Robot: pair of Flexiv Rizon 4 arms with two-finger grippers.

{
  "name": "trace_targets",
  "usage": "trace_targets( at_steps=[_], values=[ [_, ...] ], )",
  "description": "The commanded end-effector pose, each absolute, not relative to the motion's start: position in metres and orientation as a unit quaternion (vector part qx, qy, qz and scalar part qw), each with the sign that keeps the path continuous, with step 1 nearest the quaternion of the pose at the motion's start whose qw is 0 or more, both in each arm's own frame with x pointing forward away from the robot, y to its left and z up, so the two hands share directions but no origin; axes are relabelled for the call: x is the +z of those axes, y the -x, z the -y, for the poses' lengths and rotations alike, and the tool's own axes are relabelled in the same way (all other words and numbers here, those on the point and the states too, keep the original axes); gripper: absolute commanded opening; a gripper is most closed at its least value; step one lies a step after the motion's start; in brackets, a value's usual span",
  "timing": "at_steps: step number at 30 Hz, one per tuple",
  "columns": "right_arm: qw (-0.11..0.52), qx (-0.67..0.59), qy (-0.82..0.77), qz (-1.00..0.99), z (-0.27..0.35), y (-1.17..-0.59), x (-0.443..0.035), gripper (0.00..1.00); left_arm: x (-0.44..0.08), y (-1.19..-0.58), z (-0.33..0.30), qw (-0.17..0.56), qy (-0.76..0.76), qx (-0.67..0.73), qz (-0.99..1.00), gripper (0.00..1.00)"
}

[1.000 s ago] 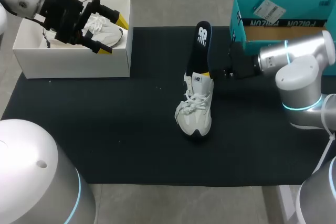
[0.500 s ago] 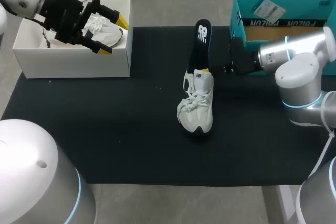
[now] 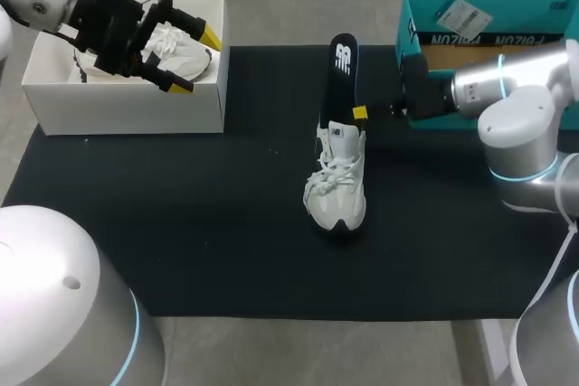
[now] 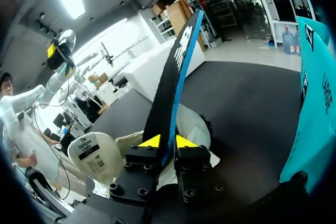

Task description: Take the shoe out of the shoebox, open the shoe tongue, remove and reinsert the insole, then place the shoe into the shoebox

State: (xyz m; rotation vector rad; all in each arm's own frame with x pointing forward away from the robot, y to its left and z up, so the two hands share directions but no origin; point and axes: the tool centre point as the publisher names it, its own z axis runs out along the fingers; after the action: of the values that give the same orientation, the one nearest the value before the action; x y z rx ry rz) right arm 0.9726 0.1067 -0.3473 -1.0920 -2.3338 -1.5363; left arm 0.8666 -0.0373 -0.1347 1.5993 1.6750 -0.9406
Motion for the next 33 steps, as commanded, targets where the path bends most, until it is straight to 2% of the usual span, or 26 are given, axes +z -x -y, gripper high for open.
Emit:
trace_targets(
  at_steps=[1, 23, 24, 25, 28, 33],
  values=[
    [0.069, -0.509, 0.363, 0.777, -0.109, -0.974, -0.345, 0.00, -0.134, -0.866, 0.037, 0.314, -0.608, -0.356, -0.636, 1.00],
    [0.091, -0.470, 0.384, 0.789, -0.109, -0.935, -0.366, 0.00, -0.134, -0.866, 0.037, 0.314, -0.608, -0.356, -0.636, 1.00],
    [0.088, -0.471, 0.384, 0.789, -0.109, -0.937, -0.365, 0.11, -0.134, -0.866, 0.037, 0.314, -0.608, -0.356, -0.636, 1.00],
    [0.083, -0.472, 0.383, 0.789, -0.109, -0.940, -0.363, 0.42, -0.134, -0.866, 0.037, 0.314, -0.608, -0.356, -0.636, 1.00],
    [0.072, -0.480, 0.381, 0.787, -0.108, -0.949, -0.356, 0.48, -0.134, -0.866, 0.037, 0.314, -0.608, -0.356, -0.636, 1.00],
    [0.060, -0.489, 0.373, 0.786, -0.107, -0.962, -0.348, 0.46, -0.134, -0.866, 0.037, 0.314, -0.608, -0.356, -0.636, 1.00]
  ],
)
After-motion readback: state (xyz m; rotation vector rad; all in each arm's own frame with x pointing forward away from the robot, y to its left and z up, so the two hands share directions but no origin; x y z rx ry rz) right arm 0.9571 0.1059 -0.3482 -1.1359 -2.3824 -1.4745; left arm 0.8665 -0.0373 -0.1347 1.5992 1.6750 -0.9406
